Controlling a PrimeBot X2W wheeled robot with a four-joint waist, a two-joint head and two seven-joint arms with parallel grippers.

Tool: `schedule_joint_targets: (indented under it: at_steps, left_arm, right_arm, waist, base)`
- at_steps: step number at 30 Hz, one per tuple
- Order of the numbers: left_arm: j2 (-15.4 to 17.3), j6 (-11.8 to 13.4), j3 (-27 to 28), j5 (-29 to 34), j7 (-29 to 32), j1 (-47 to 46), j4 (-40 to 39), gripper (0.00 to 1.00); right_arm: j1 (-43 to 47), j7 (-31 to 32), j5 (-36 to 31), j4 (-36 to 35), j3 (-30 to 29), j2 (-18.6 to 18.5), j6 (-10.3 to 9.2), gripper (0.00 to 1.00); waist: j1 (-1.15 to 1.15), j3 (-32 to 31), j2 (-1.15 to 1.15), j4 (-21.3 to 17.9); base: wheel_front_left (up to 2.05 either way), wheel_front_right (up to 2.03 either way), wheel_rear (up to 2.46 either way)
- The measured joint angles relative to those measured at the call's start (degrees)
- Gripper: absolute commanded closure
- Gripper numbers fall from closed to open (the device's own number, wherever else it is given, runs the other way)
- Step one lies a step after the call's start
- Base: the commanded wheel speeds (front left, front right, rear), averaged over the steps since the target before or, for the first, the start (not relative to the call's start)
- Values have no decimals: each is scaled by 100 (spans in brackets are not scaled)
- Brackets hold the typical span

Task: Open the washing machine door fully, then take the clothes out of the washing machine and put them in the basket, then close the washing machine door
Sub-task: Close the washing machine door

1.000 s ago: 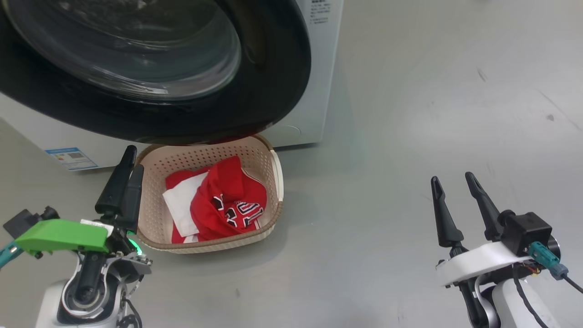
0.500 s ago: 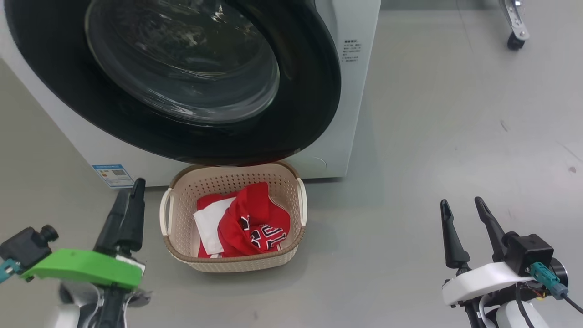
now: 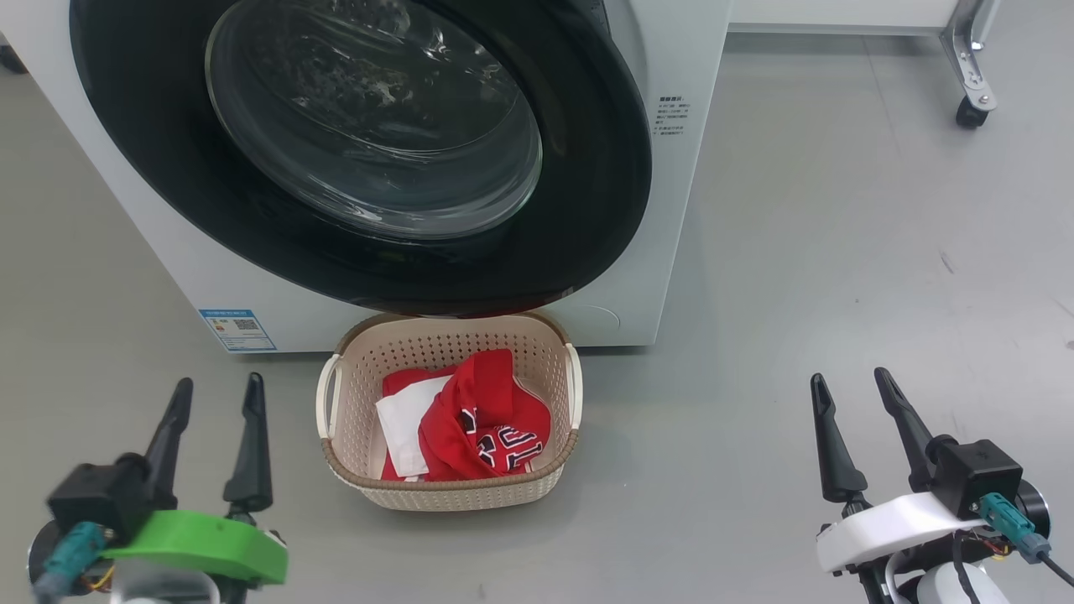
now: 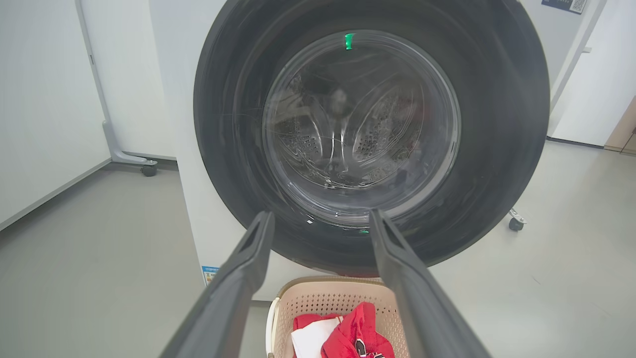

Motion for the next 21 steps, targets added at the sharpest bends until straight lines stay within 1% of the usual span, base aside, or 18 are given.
schedule_joint_targets:
  at_steps: [1, 2, 4, 10, 14, 21]
  left_arm:
    - [-21, 73, -41, 16, -29, 27, -7, 0]
    - [-24, 235, -154, 279, -86, 64, -36, 0]
    - [-25, 323, -241, 463, -102, 88, -68, 0]
    - [-51, 371, -357, 879, -134, 219, -23, 0]
    - [-223, 374, -359, 911, -134, 358, 51, 0]
    - [-422, 381, -275, 1009, -135, 418, 75, 0]
  right_arm:
    - [19, 1, 0, -7, 0, -5, -8, 0]
    - [54, 3, 1, -29, -2, -18, -10, 0]
    - [68, 8, 1, -51, -1, -16, -13, 0]
    - [187, 30, 1, -87, 25, -11, -15, 0]
    - [205, 52, 1, -131, 31, -10, -65, 0]
    - [260, 83, 0, -210, 27, -13, -108, 0]
  waist:
    - [0, -3, 0, 2]
    - [0, -12, 0, 6]
    - [0, -23, 0, 10]
    - [0, -49, 0, 12]
    - [0, -53, 0, 13]
    - [0, -37, 0, 24]
  base:
    - [0, 0, 0]
    - [0, 0, 0]
    - [0, 0, 0]
    - [0, 0, 0]
    - [0, 0, 0]
    - [0, 0, 0]
